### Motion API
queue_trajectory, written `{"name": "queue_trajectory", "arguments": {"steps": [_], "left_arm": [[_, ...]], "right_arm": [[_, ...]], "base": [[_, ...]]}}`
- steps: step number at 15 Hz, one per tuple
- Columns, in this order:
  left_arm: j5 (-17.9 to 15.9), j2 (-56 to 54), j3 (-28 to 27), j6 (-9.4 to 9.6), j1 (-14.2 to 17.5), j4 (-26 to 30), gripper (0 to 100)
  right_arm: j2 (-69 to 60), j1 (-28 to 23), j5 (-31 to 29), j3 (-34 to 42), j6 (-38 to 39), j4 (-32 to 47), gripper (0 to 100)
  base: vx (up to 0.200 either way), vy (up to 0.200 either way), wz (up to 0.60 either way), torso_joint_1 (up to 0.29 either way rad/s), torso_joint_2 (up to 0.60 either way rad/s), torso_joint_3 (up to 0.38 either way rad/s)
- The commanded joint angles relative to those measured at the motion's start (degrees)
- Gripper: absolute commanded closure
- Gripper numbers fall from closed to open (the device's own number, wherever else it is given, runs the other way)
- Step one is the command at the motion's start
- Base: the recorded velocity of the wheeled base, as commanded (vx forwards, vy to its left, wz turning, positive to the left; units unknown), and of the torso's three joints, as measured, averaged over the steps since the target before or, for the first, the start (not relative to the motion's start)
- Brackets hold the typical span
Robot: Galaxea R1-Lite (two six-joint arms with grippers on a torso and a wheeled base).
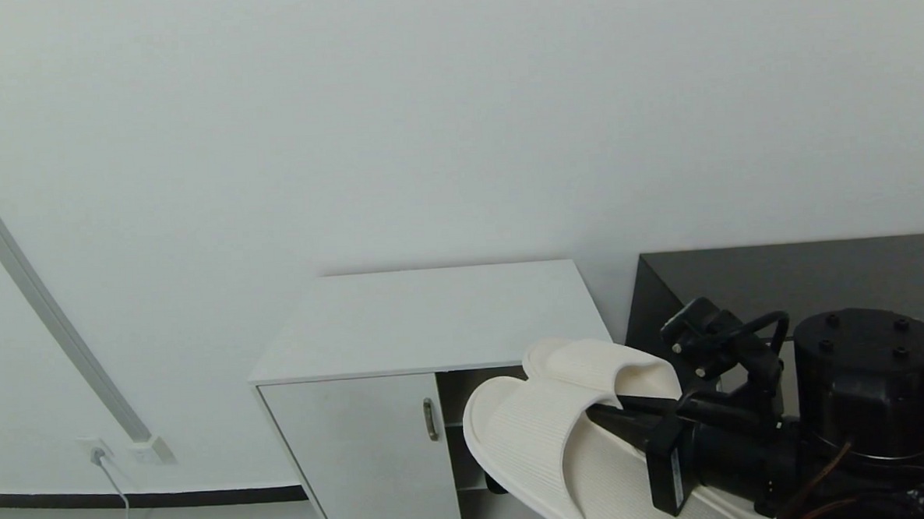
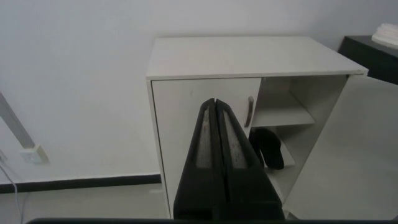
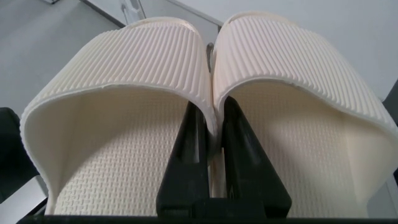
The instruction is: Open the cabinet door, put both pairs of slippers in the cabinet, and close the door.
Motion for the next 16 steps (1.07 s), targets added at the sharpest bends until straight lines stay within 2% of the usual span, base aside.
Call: {"name": "queue_trajectory", "arguments": {"steps": [1, 12, 16], "left_arm": [[0.0, 0.0, 0.0, -0.02, 0.0, 0.0, 100], [0.0, 0.0, 0.0, -0.19, 0.0, 0.0, 100], [0.0, 0.0, 0.0, -0.28, 0.0, 0.0, 100]], "right_arm": [[0.6, 0.0, 0.0, 0.2, 0.0, 0.0, 100], [0.6, 0.1, 0.1, 0.8, -1.2, 0.0, 100], [0.6, 0.4, 0.0, 0.9, -1.2, 0.0, 100]], "base": [[0.000, 0.000, 0.00, -0.154, 0.34, 0.188], [0.000, 0.000, 0.00, -0.159, 0.37, 0.204], [0.000, 0.000, 0.00, -0.217, 0.51, 0.292]]}}
